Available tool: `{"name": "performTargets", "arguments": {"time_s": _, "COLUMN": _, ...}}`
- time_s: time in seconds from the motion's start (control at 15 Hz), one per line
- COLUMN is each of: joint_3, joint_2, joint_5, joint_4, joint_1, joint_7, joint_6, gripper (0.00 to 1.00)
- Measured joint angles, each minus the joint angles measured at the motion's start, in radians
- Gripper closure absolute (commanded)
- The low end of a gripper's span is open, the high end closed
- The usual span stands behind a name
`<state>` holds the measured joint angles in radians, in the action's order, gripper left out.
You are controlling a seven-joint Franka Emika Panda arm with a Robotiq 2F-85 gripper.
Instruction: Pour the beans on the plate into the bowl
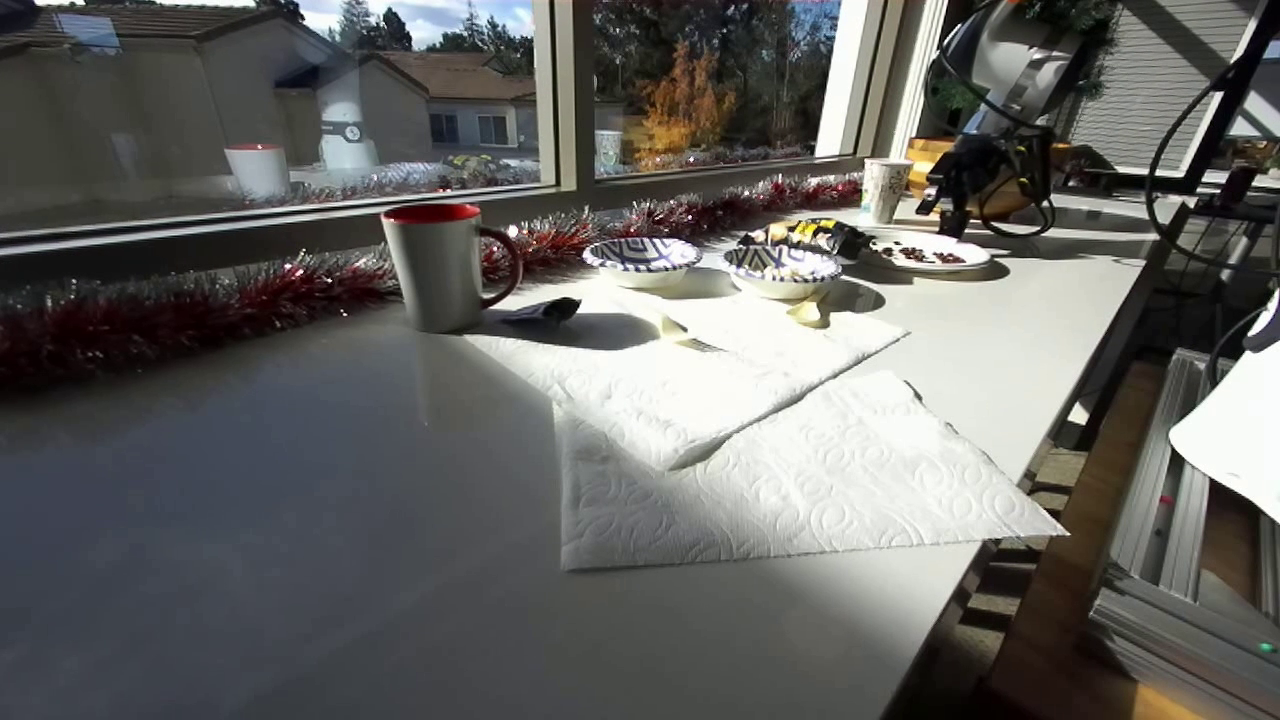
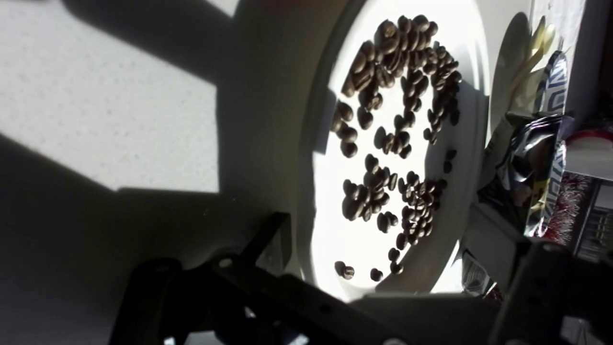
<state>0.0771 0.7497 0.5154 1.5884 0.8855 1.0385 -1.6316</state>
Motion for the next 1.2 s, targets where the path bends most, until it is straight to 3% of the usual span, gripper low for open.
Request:
{"name": "performTargets", "arguments": {"time_s": 0.2, "joint_3": -0.004, "joint_2": 0.001, "joint_5": 0.0, "joint_4": -0.001, "joint_1": 0.0, "joint_7": 0.0, "joint_6": 0.0, "gripper": 0.23}}
{"name": "performTargets", "arguments": {"time_s": 0.33, "joint_3": -0.006, "joint_2": 0.001, "joint_5": 0.0, "joint_4": -0.001, "joint_1": 0.0, "joint_7": 0.0, "joint_6": 0.0, "gripper": 0.46}}
{"name": "performTargets", "arguments": {"time_s": 0.47, "joint_3": -0.009, "joint_2": 0.005, "joint_5": 0.0, "joint_4": -0.003, "joint_1": 0.0, "joint_7": 0.001, "joint_6": 0.0, "gripper": 0.59}}
{"name": "performTargets", "arguments": {"time_s": 0.6, "joint_3": -0.011, "joint_2": 0.01, "joint_5": 0.0, "joint_4": -0.005, "joint_1": 0.0, "joint_7": 0.001, "joint_6": 0.0, "gripper": 0.65}}
{"name": "performTargets", "arguments": {"time_s": 0.8, "joint_3": -0.013, "joint_2": 0.021, "joint_5": 0.0, "joint_4": -0.01, "joint_1": 0.0, "joint_7": 0.001, "joint_6": 0.0, "gripper": 0.84}}
{"name": "performTargets", "arguments": {"time_s": 1.0, "joint_3": -0.014, "joint_2": 0.032, "joint_5": 0.0, "joint_4": -0.013, "joint_1": 0.0, "joint_7": 0.001, "joint_6": 0.0, "gripper": 0.96}}
{"name": "performTargets", "arguments": {"time_s": 1.2, "joint_3": -0.016, "joint_2": 0.04, "joint_5": 0.0, "joint_4": -0.024, "joint_1": 0.002, "joint_7": 0.001, "joint_6": 0.011, "gripper": 0.99}}
